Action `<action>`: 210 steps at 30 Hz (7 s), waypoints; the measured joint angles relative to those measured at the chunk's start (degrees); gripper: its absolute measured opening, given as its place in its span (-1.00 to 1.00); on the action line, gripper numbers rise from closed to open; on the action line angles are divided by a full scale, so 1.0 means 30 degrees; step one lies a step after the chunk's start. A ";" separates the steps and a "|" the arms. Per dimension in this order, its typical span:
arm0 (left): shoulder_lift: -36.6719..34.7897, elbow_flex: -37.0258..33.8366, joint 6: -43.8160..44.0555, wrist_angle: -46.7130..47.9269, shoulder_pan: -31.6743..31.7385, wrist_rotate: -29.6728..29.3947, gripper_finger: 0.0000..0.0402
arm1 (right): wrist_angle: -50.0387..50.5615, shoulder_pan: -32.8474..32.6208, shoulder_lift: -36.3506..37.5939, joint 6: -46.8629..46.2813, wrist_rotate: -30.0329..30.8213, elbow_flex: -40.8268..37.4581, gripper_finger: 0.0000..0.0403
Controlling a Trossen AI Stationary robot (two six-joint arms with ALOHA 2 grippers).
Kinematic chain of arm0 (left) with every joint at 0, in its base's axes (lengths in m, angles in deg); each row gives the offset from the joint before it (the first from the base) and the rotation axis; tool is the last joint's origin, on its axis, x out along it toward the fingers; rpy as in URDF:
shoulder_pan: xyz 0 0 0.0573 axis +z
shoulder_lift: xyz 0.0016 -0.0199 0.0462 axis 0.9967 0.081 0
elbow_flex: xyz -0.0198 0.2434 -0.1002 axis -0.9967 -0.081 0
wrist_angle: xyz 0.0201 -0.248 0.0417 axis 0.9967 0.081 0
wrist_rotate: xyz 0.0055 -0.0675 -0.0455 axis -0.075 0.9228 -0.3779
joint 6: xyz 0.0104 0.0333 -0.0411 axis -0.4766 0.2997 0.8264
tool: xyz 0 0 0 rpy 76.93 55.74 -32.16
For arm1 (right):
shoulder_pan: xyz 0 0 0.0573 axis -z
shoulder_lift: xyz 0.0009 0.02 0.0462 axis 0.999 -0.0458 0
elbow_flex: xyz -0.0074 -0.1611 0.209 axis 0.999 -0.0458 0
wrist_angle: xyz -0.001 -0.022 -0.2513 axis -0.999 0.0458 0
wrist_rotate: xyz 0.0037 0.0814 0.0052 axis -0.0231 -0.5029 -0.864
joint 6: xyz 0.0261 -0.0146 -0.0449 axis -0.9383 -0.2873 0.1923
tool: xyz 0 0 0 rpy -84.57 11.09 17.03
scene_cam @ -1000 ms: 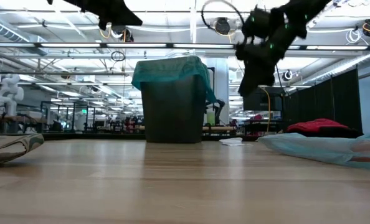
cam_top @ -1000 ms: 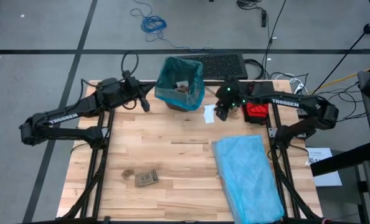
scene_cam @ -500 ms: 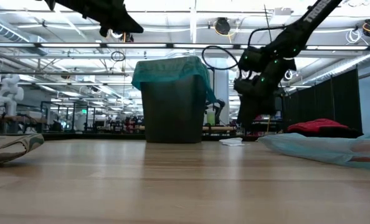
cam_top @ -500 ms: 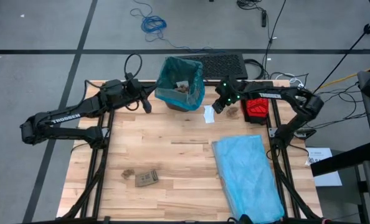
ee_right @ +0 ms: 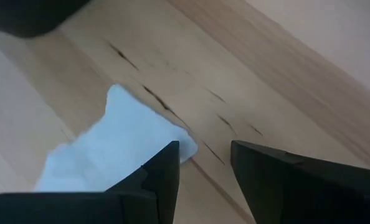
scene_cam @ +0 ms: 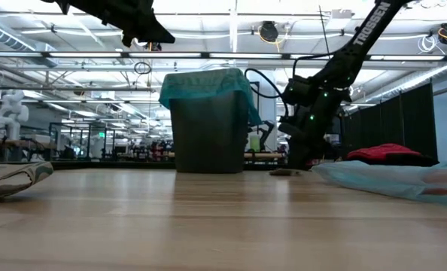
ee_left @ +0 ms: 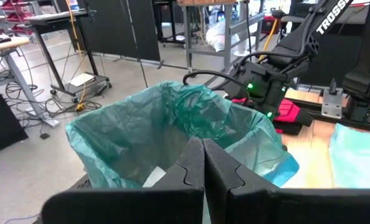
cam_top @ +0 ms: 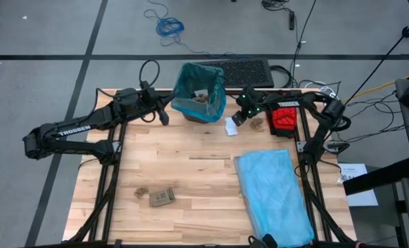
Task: Place trash/remove bag and relplace
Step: Put the white paper into the trash bin, then put the brown napkin into the trash bin, then put the brown paper into the trash bin
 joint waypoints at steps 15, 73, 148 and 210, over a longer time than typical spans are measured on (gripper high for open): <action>0.0000 0.0000 0.0018 0.0014 0.0000 -0.0022 -1.00 | -0.0369 -0.0029 0.0016 -0.1199 -0.2486 0.0000 -0.32; 0.0007 0.0022 0.0085 -0.1789 -0.0007 -0.0036 -1.00 | -0.4197 -0.4176 0.5203 0.3717 0.1297 0.8681 -1.00; 0.0022 0.0016 -0.0062 -0.1492 -0.0007 0.0087 -1.00 | 0.8349 -0.5013 0.7373 -0.0031 0.4586 -0.1329 -0.98; 0.1458 0.2186 0.3480 1.1893 -0.9164 0.4415 -1.00 | 1.7082 -0.9816 0.2442 0.7296 0.3069 1.7388 0.16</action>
